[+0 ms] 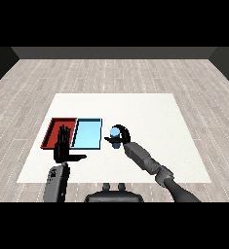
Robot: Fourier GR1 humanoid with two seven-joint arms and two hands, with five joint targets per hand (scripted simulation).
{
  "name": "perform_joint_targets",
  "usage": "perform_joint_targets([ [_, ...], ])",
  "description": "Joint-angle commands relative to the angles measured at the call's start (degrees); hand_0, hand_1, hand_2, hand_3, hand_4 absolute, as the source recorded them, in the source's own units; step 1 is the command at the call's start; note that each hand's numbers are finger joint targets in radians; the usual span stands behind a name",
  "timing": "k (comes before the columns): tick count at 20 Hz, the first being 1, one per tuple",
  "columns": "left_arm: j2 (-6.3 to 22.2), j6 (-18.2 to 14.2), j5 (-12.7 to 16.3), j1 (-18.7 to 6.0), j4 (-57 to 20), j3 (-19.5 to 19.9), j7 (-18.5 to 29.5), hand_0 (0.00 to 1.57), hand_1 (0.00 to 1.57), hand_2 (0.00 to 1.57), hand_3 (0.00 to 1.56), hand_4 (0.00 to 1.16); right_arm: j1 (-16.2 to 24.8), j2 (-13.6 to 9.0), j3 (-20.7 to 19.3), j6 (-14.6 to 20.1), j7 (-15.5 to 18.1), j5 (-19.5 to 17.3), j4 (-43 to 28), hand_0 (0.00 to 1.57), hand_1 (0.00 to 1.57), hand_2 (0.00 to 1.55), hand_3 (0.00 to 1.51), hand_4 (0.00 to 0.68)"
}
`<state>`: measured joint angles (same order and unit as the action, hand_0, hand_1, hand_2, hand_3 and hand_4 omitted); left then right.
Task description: Pick the blue can and put it in the blue box
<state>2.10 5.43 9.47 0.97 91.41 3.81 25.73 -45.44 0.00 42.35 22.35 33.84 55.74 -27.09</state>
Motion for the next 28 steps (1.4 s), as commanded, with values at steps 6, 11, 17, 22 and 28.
perform_joint_targets([
  [6,-1.49,-3.32,-4.74,-4.74,-3.85,-2.92,-1.05,0.00,0.00,0.00,0.00,0.00,-1.74,-0.01,-1.99,4.29,0.40,-4.94,-5.17,1.49,1.49,1.45,1.41,0.652],
  [11,-1.44,-1.54,-4.30,-3.72,-2.93,-4.97,-4.98,0.00,0.00,0.00,0.00,0.00,-0.14,-0.68,-4.49,2.26,1.96,-9.80,-8.47,1.49,1.49,1.46,1.41,0.652],
  [17,-2.08,-6.52,-3.03,-3.81,-6.51,-13.95,-3.70,0.00,0.00,0.00,0.00,0.00,-5.36,-1.95,-6.37,2.81,0.42,-12.40,-12.25,1.43,1.43,1.44,1.42,0.666],
  [22,-2.09,-5.75,-3.43,-8.51,-10.09,-12.43,-6.82,0.00,0.00,0.00,0.00,0.00,-1.81,-2.97,-7.75,2.58,-1.26,-17.08,-17.74,1.43,1.43,1.44,1.41,0.654],
  [28,-2.09,-8.02,-1.71,-10.65,-10.66,-14.24,-7.36,0.00,0.00,0.00,0.00,0.00,6.99,-12.91,-9.58,-0.20,-7.57,-20.18,-33.37,1.43,1.43,1.44,1.41,0.654],
])
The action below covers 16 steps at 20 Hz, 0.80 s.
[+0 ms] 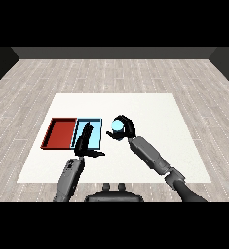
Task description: Pick the blue can and put it in the blue box
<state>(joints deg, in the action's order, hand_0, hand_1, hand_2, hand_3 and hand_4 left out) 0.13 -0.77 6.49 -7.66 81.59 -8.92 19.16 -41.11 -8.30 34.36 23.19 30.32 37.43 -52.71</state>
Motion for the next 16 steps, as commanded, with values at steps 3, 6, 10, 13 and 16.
perform_joint_targets([
  [3,-0.13,-6.16,2.25,-3.90,-7.19,-7.60,4.50,0.00,0.00,0.00,0.00,0.00,5.82,-4.55,-1.89,-0.20,-6.55,-3.68,-13.16,1.43,1.43,1.43,1.41,0.654],
  [6,-0.13,-7.48,1.89,-5.82,-7.28,-7.26,2.89,0.00,0.00,0.00,0.00,0.00,8.63,-2.04,-4.11,-2.54,-6.28,-8.11,-12.53,1.42,1.42,1.44,1.41,0.666],
  [10,-0.13,-8.58,4.31,-8.62,-14.10,-8.79,4.53,0.00,0.00,0.00,0.00,0.00,10.24,-0.68,-6.05,-3.30,-6.81,-10.93,-13.26,1.42,1.42,1.45,1.41,0.661],
  [13,-0.13,-5.79,4.41,-8.62,-14.98,-6.89,3.98,0.00,0.00,0.00,0.00,0.00,7.57,1.47,-7.20,-3.42,-9.16,-13.70,-13.81,1.42,1.42,1.45,1.41,0.658],
  [16,-0.13,-12.94,6.11,-11.82,-14.03,-12.76,0.30,0.00,0.00,0.00,0.00,0.00,11.39,1.87,-8.64,-5.42,-9.18,-15.80,-16.15,1.41,1.41,1.45,1.41,0.665],
])
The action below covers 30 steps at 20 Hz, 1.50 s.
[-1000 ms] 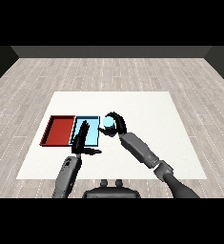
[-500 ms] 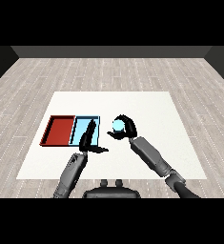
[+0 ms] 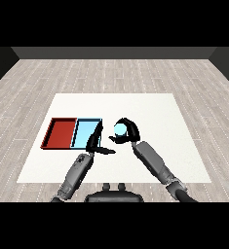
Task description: Pick the blue can and put it in the blue box
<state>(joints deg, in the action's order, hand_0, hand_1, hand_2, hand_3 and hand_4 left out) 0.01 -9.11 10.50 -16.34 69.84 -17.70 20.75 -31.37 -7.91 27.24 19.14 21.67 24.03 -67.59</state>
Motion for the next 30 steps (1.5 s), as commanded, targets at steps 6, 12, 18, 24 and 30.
perform_joint_targets([
  [6,-0.01,-4.36,3.37,-2.95,-4.28,-5.51,-0.41,0.00,0.00,0.00,0.00,0.00,2.23,3.71,-4.74,-5.61,-0.87,-7.14,-1.31,1.40,1.40,1.44,1.40,0.679],
  [12,-0.01,-6.85,8.25,-8.45,-12.08,-8.59,2.84,0.00,0.00,0.00,0.00,0.00,0.68,7.74,-5.07,-4.18,-1.89,-9.66,-0.59,1.40,1.40,1.45,1.41,0.677],
  [18,-0.01,-7.23,9.29,-7.59,-11.13,-9.97,4.16,0.00,0.00,0.00,0.00,0.00,1.25,7.86,-3.50,-4.13,-2.13,-11.44,-2.43,1.39,1.39,1.43,1.39,0.651],
  [24,-0.01,-10.03,10.04,-10.75,-10.49,-11.50,1.02,0.00,0.00,0.00,0.00,0.00,1.98,7.90,-2.72,-4.82,-1.20,-9.79,-0.43,1.43,1.43,1.43,1.39,0.620],
  [30,-0.01,-8.02,12.20,-11.41,-13.12,-11.89,5.72,0.00,0.00,0.00,0.00,0.00,-2.79,7.91,-0.22,-1.31,-3.78,-11.92,-0.10,1.39,1.39,1.44,1.39,0.620],
])
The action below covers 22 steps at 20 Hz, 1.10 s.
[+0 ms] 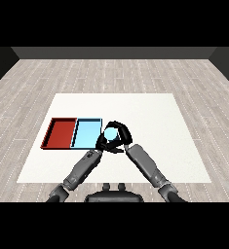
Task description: Pick the blue can and put it in the blue box
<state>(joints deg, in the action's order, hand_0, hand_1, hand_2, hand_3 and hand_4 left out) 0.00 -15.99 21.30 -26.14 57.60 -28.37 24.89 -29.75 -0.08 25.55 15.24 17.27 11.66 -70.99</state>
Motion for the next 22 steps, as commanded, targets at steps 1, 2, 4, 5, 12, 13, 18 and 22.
perform_joint_targets([
  [1,0.00,-1.89,0.79,-1.79,0.20,-1.40,-0.04,0.00,0.00,0.00,0.00,0.10,-1.60,0.08,4.18,3.22,-1.58,0.55,-0.10,1.36,1.36,1.44,1.40,0.615],
  [2,0.45,2.75,-2.76,-0.89,-3.80,2.76,3.78,0.00,0.00,0.00,0.00,0.17,0.75,0.08,3.83,1.11,1.65,2.16,0.04,1.32,1.32,1.43,1.40,0.617],
  [4,2.15,-8.60,-7.96,-4.57,-0.37,-1.03,-5.76,0.27,0.27,0.52,0.00,0.57,-2.68,0.08,3.95,1.37,-1.68,1.73,-0.15,1.28,1.28,1.42,1.40,0.613],
  [5,1.10,-9.49,-9.77,-0.56,-0.28,-2.48,-2.76,0.13,0.13,0.45,0.00,0.60,-2.48,0.08,5.46,2.02,1.57,3.15,2.22,1.40,1.40,1.44,1.39,0.609],
  [12,1.87,-14.42,-18.12,-6.08,-4.79,-7.08,-7.93,0.21,0.21,0.30,0.00,0.30,-1.54,0.03,9.86,5.53,2.33,3.98,1.33,1.45,1.45,1.46,1.40,0.599],
  [13,3.00,-15.43,-19.65,-5.04,0.36,-8.35,-9.99,0.00,0.00,0.15,0.00,0.31,-2.29,0.02,10.99,6.38,3.02,4.77,1.74,1.46,1.46,1.46,1.39,0.595],
  [18,0.14,-15.93,-8.80,-2.00,0.17,-2.04,-2.12,1.01,1.01,1.04,0.90,0.70,-5.59,0.00,10.41,5.86,2.37,8.69,2.78,1.44,1.44,1.45,1.40,0.611],
  [22,0.11,-13.93,-9.56,-5.14,-0.05,0.16,-6.66,0.73,0.73,0.82,0.64,0.67,-7.08,0.01,8.77,4.54,0.44,9.01,3.03,1.44,1.44,1.45,1.39,0.600],
])
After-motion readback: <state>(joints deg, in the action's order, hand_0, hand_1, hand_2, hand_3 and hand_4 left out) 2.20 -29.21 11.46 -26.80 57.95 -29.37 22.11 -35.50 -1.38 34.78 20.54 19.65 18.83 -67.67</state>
